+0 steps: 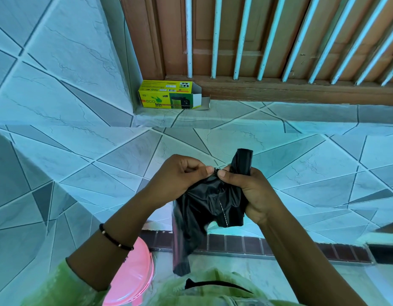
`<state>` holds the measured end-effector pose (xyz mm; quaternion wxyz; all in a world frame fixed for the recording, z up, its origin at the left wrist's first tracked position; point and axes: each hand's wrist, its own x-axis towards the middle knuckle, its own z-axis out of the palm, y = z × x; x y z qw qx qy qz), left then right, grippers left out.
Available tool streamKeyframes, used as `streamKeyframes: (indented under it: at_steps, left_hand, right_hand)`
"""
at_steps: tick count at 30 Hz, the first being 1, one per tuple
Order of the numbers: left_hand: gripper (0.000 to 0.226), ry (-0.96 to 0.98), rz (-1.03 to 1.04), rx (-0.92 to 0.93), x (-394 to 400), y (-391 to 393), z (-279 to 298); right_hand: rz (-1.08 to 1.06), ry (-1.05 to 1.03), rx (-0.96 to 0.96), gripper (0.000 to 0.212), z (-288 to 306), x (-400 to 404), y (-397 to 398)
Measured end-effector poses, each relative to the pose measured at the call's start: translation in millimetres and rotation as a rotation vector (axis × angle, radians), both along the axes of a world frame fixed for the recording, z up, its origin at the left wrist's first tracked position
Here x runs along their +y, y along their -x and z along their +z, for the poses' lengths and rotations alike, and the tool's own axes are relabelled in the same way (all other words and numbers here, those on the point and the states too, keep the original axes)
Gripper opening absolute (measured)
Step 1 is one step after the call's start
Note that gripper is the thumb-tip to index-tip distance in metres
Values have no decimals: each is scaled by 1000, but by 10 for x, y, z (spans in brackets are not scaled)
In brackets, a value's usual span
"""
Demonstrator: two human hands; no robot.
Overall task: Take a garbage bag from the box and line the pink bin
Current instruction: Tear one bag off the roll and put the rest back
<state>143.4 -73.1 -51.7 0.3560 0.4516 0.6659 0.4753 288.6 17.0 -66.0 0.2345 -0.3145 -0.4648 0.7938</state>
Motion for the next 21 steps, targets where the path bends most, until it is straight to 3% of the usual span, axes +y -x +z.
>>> streamKeyframes:
  at_steps: [5,10,15,17,21]
  left_hand:
    - [18,-44,-1,-355,-29,-93,52]
    - [21,-227,-62,-587,-29,-194,103]
    - [18,-349,-15,-754,31,-264,90]
    - [18,-332,0,-715,32,-253,106]
    - [17,-207,12,-297,-23,-125,251]
  right_hand:
    - [91,162,141,8,83,-46,-19]
    - [121,187,395,22,164,-127,32]
    - [46,202,471,35,159,-140,139]
    - [32,173,461,32,172,-133,134]
    - [84,-20,238,10,278,-50,-2]
